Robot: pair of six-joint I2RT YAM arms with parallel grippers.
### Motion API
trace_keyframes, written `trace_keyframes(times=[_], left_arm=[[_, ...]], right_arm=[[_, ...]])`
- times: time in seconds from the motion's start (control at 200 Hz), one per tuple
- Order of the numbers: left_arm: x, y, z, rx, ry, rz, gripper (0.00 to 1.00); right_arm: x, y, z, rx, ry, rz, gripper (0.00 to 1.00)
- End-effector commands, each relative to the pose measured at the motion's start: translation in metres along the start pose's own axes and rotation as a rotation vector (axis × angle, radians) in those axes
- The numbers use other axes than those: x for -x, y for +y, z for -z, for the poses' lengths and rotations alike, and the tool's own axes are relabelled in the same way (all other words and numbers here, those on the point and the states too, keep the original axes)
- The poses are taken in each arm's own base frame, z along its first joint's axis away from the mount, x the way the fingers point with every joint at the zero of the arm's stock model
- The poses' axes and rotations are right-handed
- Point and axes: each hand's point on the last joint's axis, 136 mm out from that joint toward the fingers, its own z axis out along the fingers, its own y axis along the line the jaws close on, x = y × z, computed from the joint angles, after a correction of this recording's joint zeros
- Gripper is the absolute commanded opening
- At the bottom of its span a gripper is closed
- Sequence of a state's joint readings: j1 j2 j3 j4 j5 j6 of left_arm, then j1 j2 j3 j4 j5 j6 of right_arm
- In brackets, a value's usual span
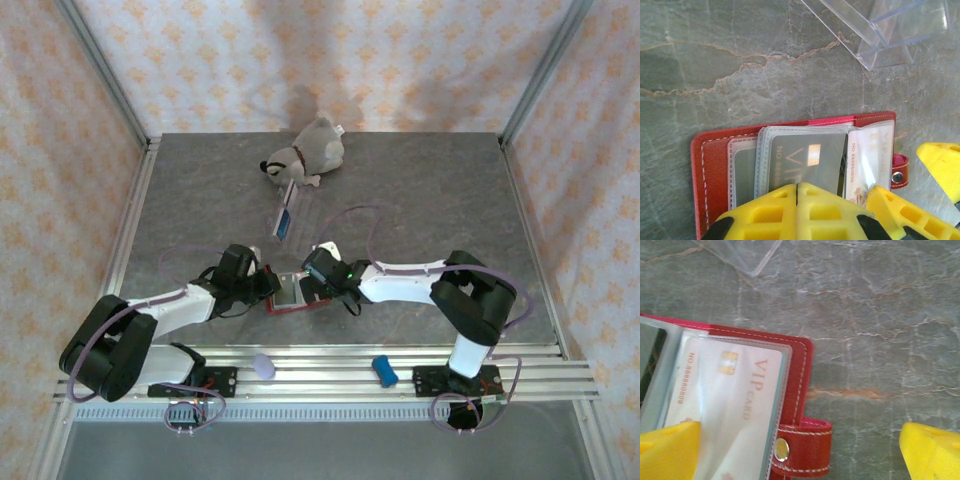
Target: Put the credit cards into the card holder
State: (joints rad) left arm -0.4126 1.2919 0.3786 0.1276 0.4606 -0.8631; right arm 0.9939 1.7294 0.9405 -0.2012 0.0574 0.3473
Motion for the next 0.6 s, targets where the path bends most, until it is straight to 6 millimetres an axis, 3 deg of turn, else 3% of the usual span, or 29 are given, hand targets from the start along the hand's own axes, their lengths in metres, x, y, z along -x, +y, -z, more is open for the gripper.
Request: trace_keyframes(times=[0.0,0.3,0.596], left_arm=[[-0.006,0.020,0.004,0.102,0.017,-0.004,0.00],[-0.007,0.023,0.001,0.100,0.018,0.005,0.00],[-0.006,0.024,0.000,0.108,0.017,0.003,0.00]], right_arm=[[0.005,0.012,0.011,0.070,0.003,0.021,0.99],[-0.005,0.026,-0.006,0.122,0.059,0.038,0.99],[-0.015,0.002,-0.018,-0.003,0.062,0.021,0.99]])
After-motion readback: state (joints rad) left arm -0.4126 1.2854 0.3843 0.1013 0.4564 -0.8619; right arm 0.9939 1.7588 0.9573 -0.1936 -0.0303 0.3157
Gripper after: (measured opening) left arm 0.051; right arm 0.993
